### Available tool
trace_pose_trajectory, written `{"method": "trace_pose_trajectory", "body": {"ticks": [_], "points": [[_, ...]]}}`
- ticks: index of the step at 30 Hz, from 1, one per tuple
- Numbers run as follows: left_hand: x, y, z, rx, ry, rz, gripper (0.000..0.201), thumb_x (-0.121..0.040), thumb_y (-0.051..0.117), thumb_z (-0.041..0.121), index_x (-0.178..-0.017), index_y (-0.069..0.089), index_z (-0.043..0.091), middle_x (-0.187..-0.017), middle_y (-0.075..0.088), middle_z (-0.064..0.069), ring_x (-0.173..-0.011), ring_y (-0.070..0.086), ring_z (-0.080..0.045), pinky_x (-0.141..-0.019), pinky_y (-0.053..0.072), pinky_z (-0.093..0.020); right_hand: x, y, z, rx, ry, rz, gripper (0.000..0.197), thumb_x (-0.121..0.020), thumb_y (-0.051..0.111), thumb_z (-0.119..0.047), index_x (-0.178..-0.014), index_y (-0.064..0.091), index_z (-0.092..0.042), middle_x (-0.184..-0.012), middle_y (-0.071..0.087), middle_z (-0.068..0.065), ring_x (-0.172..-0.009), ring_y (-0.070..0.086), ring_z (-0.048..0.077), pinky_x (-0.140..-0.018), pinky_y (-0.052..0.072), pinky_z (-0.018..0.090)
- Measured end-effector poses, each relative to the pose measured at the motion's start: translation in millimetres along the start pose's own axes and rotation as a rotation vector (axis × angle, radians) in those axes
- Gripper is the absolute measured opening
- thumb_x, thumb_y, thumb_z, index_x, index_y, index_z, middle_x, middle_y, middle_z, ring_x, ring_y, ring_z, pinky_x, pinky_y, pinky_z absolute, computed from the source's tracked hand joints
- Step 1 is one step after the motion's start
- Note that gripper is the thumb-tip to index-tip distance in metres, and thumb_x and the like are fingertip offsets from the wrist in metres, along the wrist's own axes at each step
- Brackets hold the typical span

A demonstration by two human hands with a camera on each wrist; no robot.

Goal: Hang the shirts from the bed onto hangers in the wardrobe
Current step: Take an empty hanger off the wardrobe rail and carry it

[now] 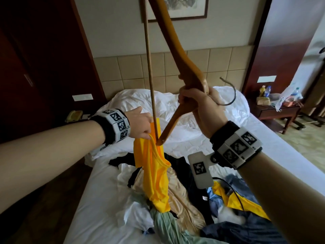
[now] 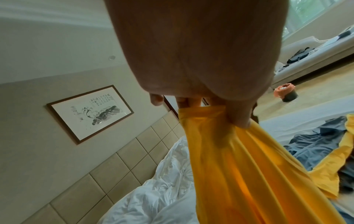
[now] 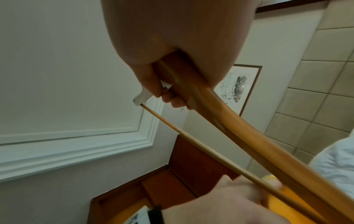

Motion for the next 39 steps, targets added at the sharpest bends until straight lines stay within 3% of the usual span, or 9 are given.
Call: {"method": "trace_pose_trajectory", "body": {"ticks": [3, 9, 15, 18, 20, 24, 30, 33, 39], "points": [[0.7, -3.7, -2.9, 0.008, -0.002, 0.037, 0.05, -0.1, 0.027, 0.06, -0.103, 0.066, 0.029, -0.132, 0.053, 0.002, -0.137, 0.034, -0.018, -0.107, 0.029, -0.048, 1.4, 0.9, 23.6, 0.012, 0.045, 0.015, 0.034, -0.079, 0.06, -0.006, -0.107, 0.059, 0.014, -0.072, 0.057, 0.012, -0.071, 0.055, 0.023, -0.07, 0.044, 0.036], [32.1, -8.5, -43.9, 0.233, -0.136, 0.157, 0.05, -0.099, 0.034, 0.059, -0.092, 0.07, 0.025, -0.114, 0.058, 0.004, -0.127, 0.041, -0.017, -0.103, 0.031, -0.042, 25.7, -1.7, 86.2, 0.151, 0.213, -0.051, 0.022, -0.078, 0.061, -0.002, -0.094, 0.064, 0.012, -0.07, 0.063, 0.015, -0.07, 0.061, 0.025, -0.071, 0.047, 0.041], [54.1, 5.1, -78.5, 0.205, -0.214, 0.227, 0.041, -0.097, 0.039, 0.06, -0.095, 0.069, 0.032, -0.117, 0.055, 0.017, -0.121, 0.039, -0.009, -0.086, 0.021, -0.035, 58.2, -44.3, 133.2, 0.361, 0.413, -0.101, 0.018, -0.086, 0.061, 0.007, -0.094, 0.06, 0.022, -0.066, 0.054, 0.019, -0.054, 0.049, 0.022, -0.053, 0.038, 0.031], [52.1, 28.2, -80.9, 0.244, -0.248, 0.225, 0.035, -0.095, 0.041, 0.063, -0.091, 0.065, 0.038, -0.103, 0.05, 0.028, -0.108, 0.04, -0.001, -0.083, 0.02, -0.033, 63.1, -49.7, 129.3, 0.351, 0.41, -0.143, 0.043, -0.092, 0.064, -0.015, -0.098, 0.054, 0.026, -0.069, 0.047, 0.02, -0.052, 0.047, 0.016, -0.05, 0.038, 0.023], [54.1, 48.8, -92.2, 0.329, -0.299, 0.234, 0.039, -0.091, 0.037, 0.068, -0.087, 0.063, 0.04, -0.091, 0.051, 0.025, -0.101, 0.049, -0.005, -0.084, 0.026, -0.034, 64.2, -50.6, 124.4, 0.29, 0.424, -0.143, 0.059, -0.09, 0.058, -0.041, -0.098, 0.065, 0.017, -0.067, 0.046, 0.02, -0.053, 0.045, 0.019, -0.048, 0.035, 0.024], [59.0, 61.4, -98.5, 0.507, -0.343, 0.297, 0.043, -0.088, 0.048, 0.067, -0.096, 0.072, 0.032, -0.097, 0.055, 0.014, -0.092, 0.053, -0.012, -0.092, 0.035, -0.037, 65.1, -66.8, 124.4, 0.352, 0.455, -0.125, 0.054, -0.087, 0.055, -0.053, -0.087, 0.076, -0.004, -0.06, 0.052, 0.019, -0.053, 0.046, 0.024, -0.048, 0.034, 0.028], [49.0, 41.6, -79.0, 0.405, -0.237, 0.344, 0.027, -0.092, 0.057, 0.053, -0.082, 0.066, 0.029, -0.09, 0.051, 0.014, -0.087, 0.047, -0.003, -0.085, 0.027, -0.034, 70.0, -77.1, 132.9, 0.581, 0.514, -0.21, 0.073, -0.085, 0.058, -0.059, -0.079, 0.056, 0.015, -0.061, 0.049, 0.015, -0.053, 0.042, 0.023, -0.047, 0.037, 0.025], [42.3, 18.3, -60.9, 0.298, -0.166, 0.39, 0.026, -0.094, 0.057, 0.049, -0.081, 0.065, 0.027, -0.093, 0.052, 0.015, -0.091, 0.047, -0.006, -0.079, 0.02, -0.031, 67.1, -75.4, 130.7, 0.76, 0.498, -0.263, 0.073, -0.09, 0.056, -0.059, -0.072, 0.046, 0.01, -0.064, 0.042, 0.014, -0.057, 0.036, 0.023, -0.056, 0.034, 0.032], [34.5, -14.5, -17.0, 0.218, -0.028, 0.465, 0.027, -0.095, 0.051, 0.046, -0.078, 0.062, 0.029, -0.105, 0.06, 0.015, -0.096, 0.05, -0.01, -0.082, 0.034, -0.035, 45.3, -74.9, 115.3, 0.728, 0.516, -0.202, 0.07, -0.087, 0.062, -0.058, -0.072, 0.058, 0.011, -0.058, 0.051, 0.016, -0.049, 0.043, 0.022, -0.046, 0.037, 0.025]]}}
Point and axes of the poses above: each hand's wrist, its own x-axis away from the middle knuckle, its own y-axis out of the palm, z = x × y, the point moved 10 cm from there along -x, towards the middle knuckle
